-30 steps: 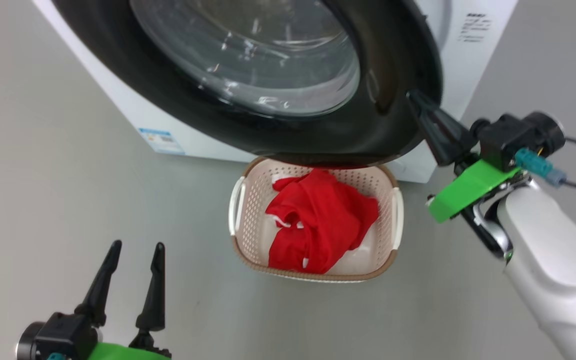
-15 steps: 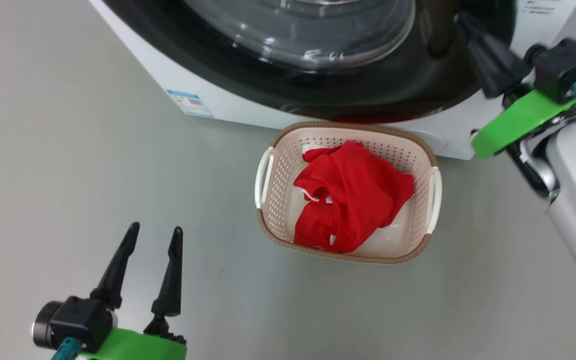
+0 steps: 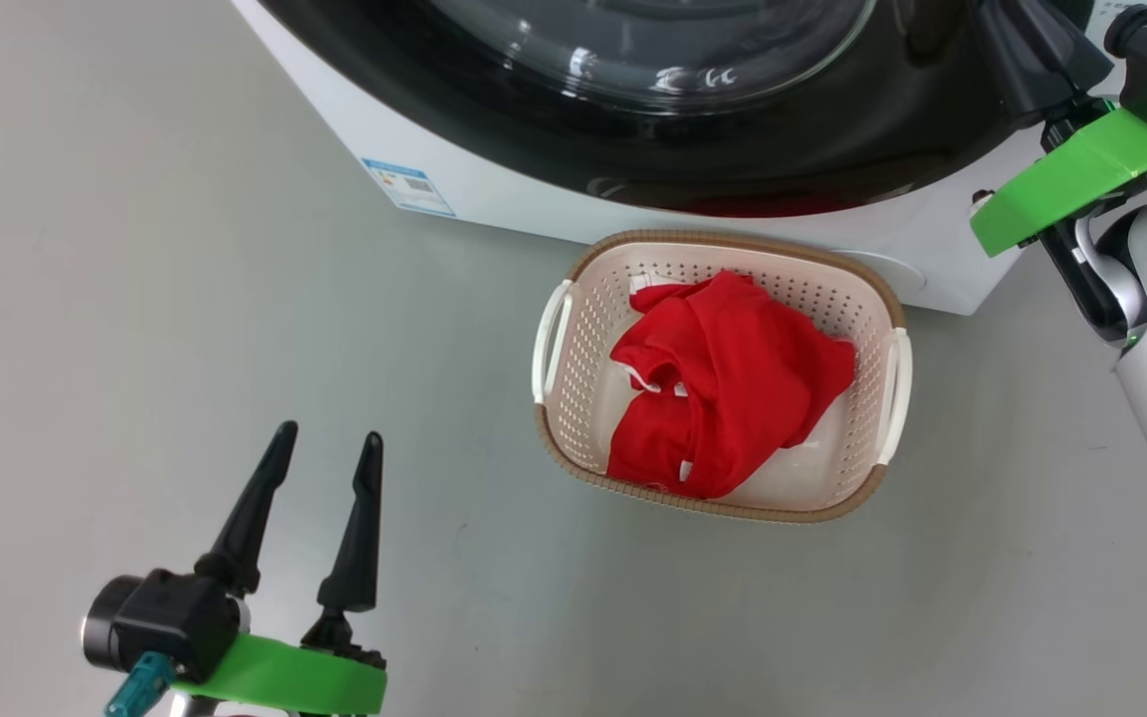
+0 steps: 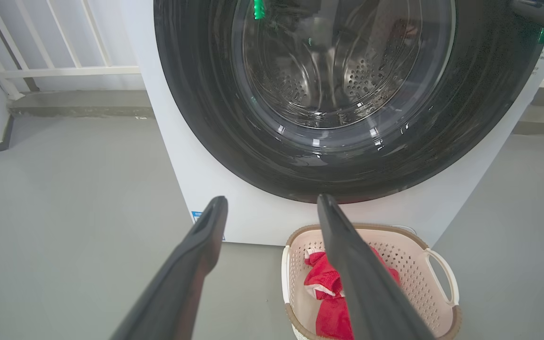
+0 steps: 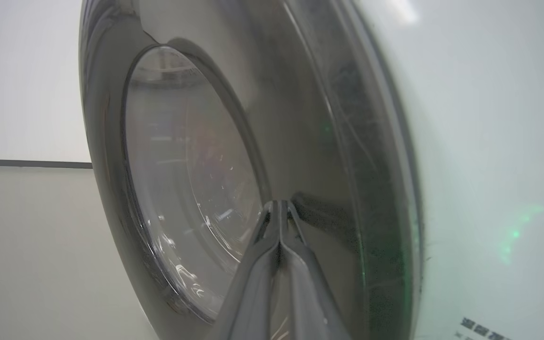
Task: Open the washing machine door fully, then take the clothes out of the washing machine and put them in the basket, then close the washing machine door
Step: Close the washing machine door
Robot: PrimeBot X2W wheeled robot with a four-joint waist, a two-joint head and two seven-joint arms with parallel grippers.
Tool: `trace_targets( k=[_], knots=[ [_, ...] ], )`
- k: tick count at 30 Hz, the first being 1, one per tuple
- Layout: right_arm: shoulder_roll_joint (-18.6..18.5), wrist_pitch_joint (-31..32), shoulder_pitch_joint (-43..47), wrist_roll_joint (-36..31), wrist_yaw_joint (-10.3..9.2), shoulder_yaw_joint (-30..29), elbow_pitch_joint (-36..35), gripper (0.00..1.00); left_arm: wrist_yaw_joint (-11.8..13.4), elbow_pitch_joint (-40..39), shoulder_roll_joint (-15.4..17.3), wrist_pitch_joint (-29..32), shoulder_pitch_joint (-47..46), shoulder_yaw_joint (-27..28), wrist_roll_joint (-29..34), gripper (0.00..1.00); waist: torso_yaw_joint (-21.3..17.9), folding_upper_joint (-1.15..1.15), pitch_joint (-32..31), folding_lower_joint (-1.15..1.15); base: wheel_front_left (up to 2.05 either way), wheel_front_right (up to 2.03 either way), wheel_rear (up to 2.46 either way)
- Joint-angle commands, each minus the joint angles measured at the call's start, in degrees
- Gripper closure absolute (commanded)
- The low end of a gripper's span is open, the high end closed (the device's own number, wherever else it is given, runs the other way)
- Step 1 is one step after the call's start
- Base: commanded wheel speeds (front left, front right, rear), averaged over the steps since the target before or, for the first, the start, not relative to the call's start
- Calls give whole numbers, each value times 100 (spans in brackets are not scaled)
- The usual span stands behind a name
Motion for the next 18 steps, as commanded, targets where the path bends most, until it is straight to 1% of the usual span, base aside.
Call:
trace_targets(
  k=[1,3,4,5,7,8,9,10,16,17,18],
  knots=[
    [-8,-31,-102,2,-65,-160,-143,100,-31,-113,112,-70,-134,188,-39,0,-58,0,-59,0,0,0,0],
    [47,-31,20,-32,-65,-173,-244,100,-31,-124,110,-70,-140,211,-105,0,-122,0,-107,0,0,0,0],
    [70,-31,99,-64,-65,-175,-318,98,-31,-128,108,-70,-150,230,-146,0,-161,0,-132,0,0,0,0],
    [99,-31,189,-95,-65,-182,-408,71,-31,-134,105,-70,-163,253,-203,0,-208,0,-161,0,0,0,0],
    [160,-31,394,-151,-65,-194,-598,42,-31,-155,98,-70,-193,298,-344,0,-323,0,-210,0,0,0,0],
    [190,-31,505,-185,-65,-215,-696,16,-31,-164,96,-70,-211,319,-390,0,-391,0,-241,0,0,0,0],
    [221,-31,620,-221,-65,-239,-797,3,-31,-173,95,-70,-228,329,-419,0,-466,0,-271,0,0,0,0],
    [251,-31,739,-258,-65,-272,-896,0,-31,-179,95,-70,-244,335,-444,0,-545,0,-309,0,0,0,0],
    [447,-31,1462,-430,-65,-548,-1392,0,-31,-115,184,-70,-274,369,-562,0,-1089,0,-603,0,0,0,0],
    [447,-31,1462,-430,-65,-548,-1392,0,-31,-115,184,-70,-274,369,-562,0,-1089,0,-603,0,0,0,0],
    [479,-31,1585,-453,-65,-601,-1464,0,-31,-113,200,-70,-273,393,-573,0,-1181,0,-657,0,0,0,0]
  ],
)
